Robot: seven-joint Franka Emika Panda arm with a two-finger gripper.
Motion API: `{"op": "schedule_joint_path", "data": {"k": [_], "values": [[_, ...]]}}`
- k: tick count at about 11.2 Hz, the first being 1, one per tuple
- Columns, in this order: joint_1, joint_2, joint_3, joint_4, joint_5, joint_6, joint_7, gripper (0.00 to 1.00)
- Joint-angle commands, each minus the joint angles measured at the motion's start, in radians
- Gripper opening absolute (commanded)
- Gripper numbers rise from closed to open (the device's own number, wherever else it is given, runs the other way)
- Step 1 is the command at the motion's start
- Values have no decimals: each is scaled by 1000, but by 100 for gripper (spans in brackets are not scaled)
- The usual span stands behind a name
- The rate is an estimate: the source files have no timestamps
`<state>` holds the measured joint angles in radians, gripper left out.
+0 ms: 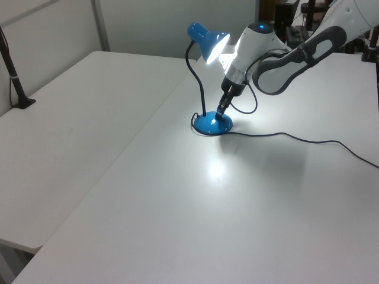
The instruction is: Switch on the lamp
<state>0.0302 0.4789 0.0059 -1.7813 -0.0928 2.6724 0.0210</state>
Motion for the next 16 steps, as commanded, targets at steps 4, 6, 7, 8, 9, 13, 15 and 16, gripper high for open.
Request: {"op": "schedule_joint_path", "data": {"k": [4,6,7,8,9,13,15,16], "values": [[-6,-49,0,-38,-21,-27,22,0],[13,-144,2,-55,-21,-240,22,0],[34,-189,0,-52,-21,-370,20,0],[42,-227,2,-50,-21,-466,22,0],[57,-258,2,-49,-18,-526,25,0],[79,-394,2,-41,-15,-724,114,33],[71,-410,-4,23,-19,-811,112,100],[66,-410,-10,66,-18,-885,102,100]]}}
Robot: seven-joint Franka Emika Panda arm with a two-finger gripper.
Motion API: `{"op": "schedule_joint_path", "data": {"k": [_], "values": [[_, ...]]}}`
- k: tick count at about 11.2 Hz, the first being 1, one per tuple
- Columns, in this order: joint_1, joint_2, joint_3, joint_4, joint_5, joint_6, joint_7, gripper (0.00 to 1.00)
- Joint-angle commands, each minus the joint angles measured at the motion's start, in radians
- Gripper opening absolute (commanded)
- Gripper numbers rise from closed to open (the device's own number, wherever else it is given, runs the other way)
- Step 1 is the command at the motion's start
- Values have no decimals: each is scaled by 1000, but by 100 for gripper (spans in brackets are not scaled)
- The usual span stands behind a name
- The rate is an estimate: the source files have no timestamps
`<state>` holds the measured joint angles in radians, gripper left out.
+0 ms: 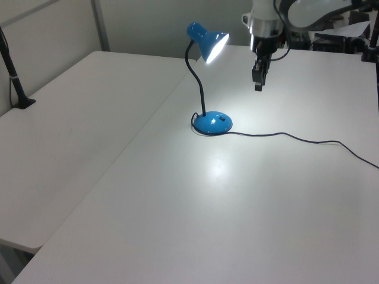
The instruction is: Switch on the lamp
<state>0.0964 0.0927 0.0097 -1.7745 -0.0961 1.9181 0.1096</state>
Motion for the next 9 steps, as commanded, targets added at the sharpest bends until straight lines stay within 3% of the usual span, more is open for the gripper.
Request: {"op": "schedule_joint_path", "data": {"k": [1,4,6,9], "values": [[-6,-27,-16,70,-13,-166,16,100],[-82,-88,-5,67,31,-172,-2,100],[-86,-99,-17,72,35,-212,-68,100],[-84,-96,-17,73,35,-212,-57,100]]}}
